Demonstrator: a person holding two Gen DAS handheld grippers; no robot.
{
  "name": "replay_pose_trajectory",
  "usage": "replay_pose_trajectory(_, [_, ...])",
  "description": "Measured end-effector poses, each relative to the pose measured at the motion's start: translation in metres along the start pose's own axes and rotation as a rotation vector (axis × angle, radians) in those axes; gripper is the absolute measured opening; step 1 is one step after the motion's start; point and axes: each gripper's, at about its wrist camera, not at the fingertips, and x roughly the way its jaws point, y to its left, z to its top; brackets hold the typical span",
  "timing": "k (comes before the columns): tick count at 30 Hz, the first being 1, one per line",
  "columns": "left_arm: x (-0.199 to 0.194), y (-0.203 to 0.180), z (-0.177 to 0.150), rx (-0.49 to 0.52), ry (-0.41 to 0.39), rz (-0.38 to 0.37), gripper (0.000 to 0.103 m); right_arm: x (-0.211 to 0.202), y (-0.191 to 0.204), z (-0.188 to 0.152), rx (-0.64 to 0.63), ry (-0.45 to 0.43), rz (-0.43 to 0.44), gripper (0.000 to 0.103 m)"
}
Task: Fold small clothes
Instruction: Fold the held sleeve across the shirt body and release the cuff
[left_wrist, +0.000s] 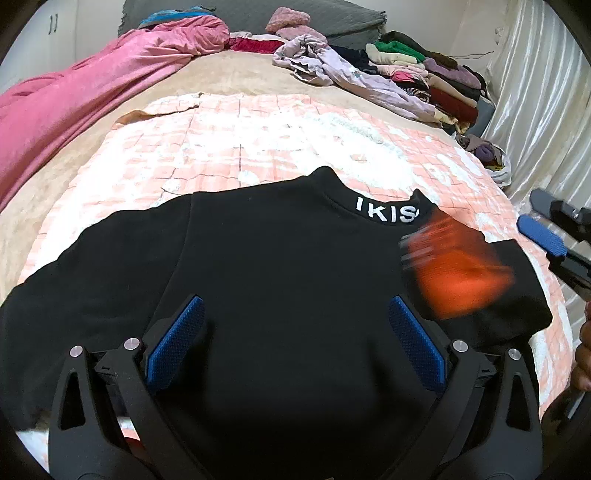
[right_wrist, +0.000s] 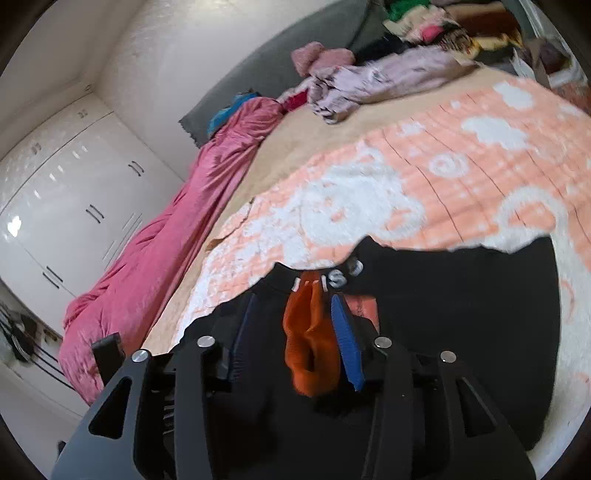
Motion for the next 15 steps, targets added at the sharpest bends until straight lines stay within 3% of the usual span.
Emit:
replay_pose_trajectory(4, [-0.001, -0.003, -0.002, -0.004, -0.006, -0.042, 0.094, -0.003, 0.003, -0.001, -0.038, -0.020, -0.049, 0.048])
replay_pose_trajectory(9, [-0.002, -0.019, -0.007, 0.009, -0.014, -0.139, 0.092, -0.014, -0.024, -0.007, -0.035, -0.029, -0.154, 0.052])
replay_pose_trajectory(15, [0.015, -0.034, -0.011, -0.004, 0.035, -0.193, 0.064, -0.036, -0.057, -0.022, -0.013, -0.056, -0.246, 0.054])
